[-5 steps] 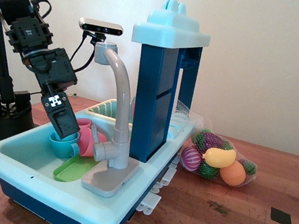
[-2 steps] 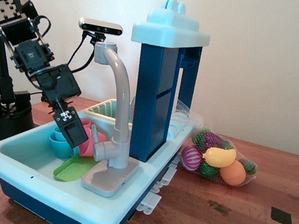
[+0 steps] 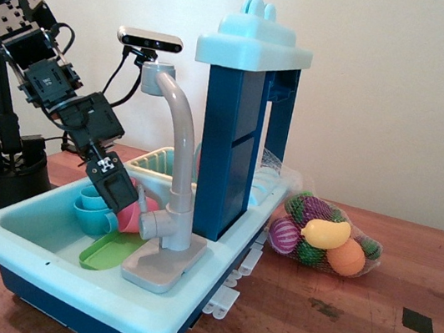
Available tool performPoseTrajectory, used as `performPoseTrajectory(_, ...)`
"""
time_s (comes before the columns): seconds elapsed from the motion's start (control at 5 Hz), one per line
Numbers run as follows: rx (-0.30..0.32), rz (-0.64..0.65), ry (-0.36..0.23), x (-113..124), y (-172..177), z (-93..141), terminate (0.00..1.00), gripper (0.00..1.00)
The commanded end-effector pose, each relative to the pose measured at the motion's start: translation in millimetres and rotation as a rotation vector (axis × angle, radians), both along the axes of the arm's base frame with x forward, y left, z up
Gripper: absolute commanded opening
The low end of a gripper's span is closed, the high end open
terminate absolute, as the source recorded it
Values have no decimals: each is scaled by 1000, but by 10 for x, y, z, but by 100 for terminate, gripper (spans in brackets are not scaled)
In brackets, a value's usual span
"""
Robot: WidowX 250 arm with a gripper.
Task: Turn lever vertical to front
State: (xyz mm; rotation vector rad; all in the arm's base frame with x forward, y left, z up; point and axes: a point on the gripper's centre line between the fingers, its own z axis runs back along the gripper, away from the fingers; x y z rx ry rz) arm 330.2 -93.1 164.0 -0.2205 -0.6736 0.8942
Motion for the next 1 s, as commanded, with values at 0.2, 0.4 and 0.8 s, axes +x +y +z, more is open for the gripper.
performPoseTrajectory(0.2,-80,13,-153,221,116,334,0,100)
performPoseTrajectory(0.4,-81,6,-145,199,73,338,0,100)
performPoseTrajectory(0.8,-119,-45,-57,98,-33,99,100,100)
